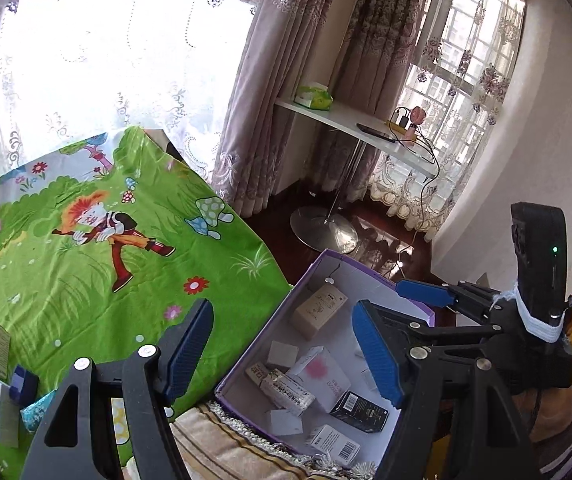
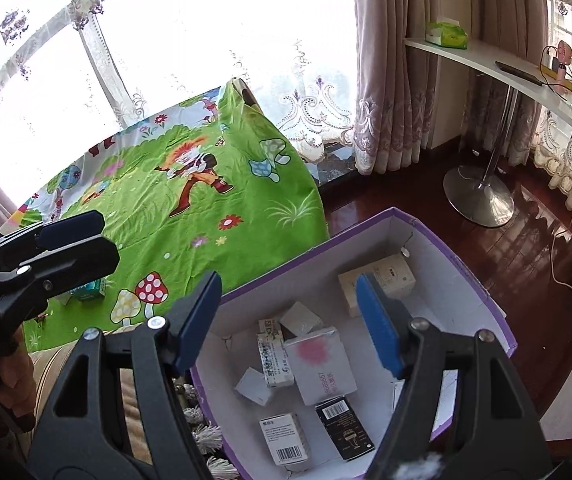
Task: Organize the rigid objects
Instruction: 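Move both open grippers back to the remaining items on the bed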
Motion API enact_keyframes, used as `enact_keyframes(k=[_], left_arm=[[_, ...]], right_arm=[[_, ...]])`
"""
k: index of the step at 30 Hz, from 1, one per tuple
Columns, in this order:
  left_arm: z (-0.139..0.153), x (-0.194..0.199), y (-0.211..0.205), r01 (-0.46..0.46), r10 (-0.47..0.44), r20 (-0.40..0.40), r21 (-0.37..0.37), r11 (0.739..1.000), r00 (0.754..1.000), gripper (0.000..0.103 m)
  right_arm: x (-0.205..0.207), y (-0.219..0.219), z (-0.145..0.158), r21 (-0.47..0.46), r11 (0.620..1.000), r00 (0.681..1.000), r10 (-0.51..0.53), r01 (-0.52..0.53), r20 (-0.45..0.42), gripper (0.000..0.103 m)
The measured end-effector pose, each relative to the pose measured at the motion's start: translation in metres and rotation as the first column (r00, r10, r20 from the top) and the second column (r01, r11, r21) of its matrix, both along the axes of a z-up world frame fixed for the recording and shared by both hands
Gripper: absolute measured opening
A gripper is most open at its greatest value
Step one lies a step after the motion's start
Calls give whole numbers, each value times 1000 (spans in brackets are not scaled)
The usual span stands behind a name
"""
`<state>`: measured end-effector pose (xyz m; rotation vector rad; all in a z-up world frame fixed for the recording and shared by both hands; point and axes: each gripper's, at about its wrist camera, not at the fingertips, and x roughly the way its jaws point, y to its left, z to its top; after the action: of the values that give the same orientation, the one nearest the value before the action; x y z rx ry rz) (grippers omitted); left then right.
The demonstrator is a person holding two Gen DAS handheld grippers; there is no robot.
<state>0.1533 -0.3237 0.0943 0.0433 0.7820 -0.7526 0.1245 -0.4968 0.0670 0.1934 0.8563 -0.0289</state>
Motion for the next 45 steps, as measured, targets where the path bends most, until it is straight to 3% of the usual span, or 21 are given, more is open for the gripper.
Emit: enact_keyframes(k=[9,19,25,31,38,45], left_arm=[[16,-4,108,-186,191,59,-69,980,980,73],[4,-8,221,-389,394,23,-111,914,919,73],[-18,-8,286,-543,539,-64,-142,828,840,73],[-42,-4,335,-675,649,-187,-157,721,737,73],[-68,-6,373,-758,699,-311,-135,638,643,73],[-104,-7,406,-843,740,-449,-57,536,501,73]], right_arm=[[17,88,28,-26,988,987,154,-153,38,74],[36,195,34,-32,941,939,338,-336,69,74],[49,244,14,-18,910,910,415,-415,14,74],[63,274,-9,5,879,878,475,-476,-61,74],[76,298,-40,12,860,849,506,-511,-153,74],[86,310,-72,10,860,839,501,-511,-214,74]])
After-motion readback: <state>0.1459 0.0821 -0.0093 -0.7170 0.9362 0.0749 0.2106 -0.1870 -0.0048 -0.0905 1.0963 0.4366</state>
